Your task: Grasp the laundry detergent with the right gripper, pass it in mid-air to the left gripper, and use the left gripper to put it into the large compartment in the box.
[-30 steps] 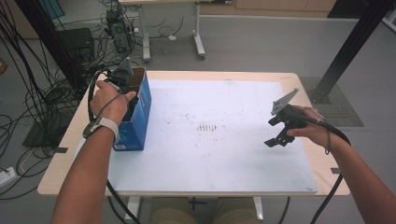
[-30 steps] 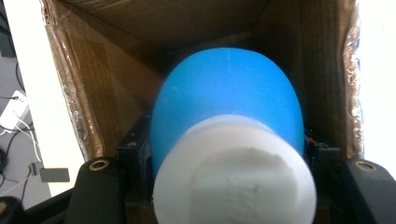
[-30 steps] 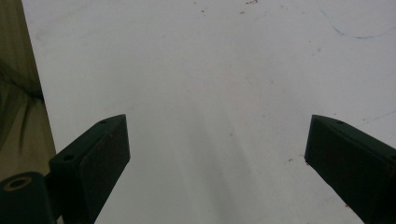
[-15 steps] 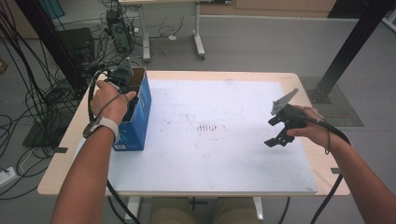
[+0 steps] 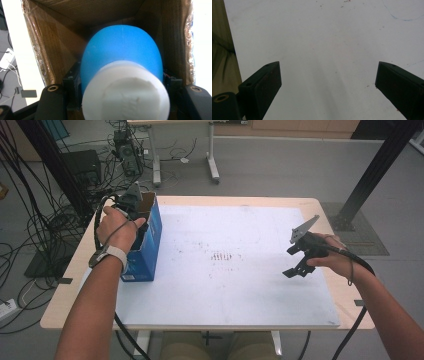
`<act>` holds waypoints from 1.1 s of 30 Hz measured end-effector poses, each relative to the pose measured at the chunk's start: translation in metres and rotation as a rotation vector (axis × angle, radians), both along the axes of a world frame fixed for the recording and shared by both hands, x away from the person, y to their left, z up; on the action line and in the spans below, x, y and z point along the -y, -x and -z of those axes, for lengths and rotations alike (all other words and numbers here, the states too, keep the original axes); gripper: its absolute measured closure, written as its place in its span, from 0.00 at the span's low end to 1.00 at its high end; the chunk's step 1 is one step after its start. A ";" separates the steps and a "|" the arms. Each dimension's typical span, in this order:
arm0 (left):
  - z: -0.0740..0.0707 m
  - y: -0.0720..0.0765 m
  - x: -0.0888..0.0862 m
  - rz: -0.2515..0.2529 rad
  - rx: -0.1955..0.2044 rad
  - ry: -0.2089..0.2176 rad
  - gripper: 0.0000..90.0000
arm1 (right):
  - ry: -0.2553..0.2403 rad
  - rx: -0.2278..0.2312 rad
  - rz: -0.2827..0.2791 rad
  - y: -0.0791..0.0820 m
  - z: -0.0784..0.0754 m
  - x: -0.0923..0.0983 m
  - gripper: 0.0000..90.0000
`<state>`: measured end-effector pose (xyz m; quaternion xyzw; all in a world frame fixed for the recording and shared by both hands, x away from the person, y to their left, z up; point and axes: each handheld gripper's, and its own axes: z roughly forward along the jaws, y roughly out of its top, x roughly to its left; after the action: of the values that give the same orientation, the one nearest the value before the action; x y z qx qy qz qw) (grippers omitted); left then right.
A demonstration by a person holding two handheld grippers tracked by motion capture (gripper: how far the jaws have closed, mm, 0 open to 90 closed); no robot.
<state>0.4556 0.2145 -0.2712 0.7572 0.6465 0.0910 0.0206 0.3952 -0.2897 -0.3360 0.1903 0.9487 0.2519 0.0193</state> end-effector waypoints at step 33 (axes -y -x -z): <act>-0.002 0.002 -0.005 0.010 0.030 0.009 0.32 | -0.001 -0.004 -0.003 0.002 0.001 -0.002 0.07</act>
<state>0.4535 0.2193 -0.2697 0.7590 0.6426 0.0994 0.0342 0.3933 -0.2880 -0.3373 0.1895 0.9488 0.2521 0.0170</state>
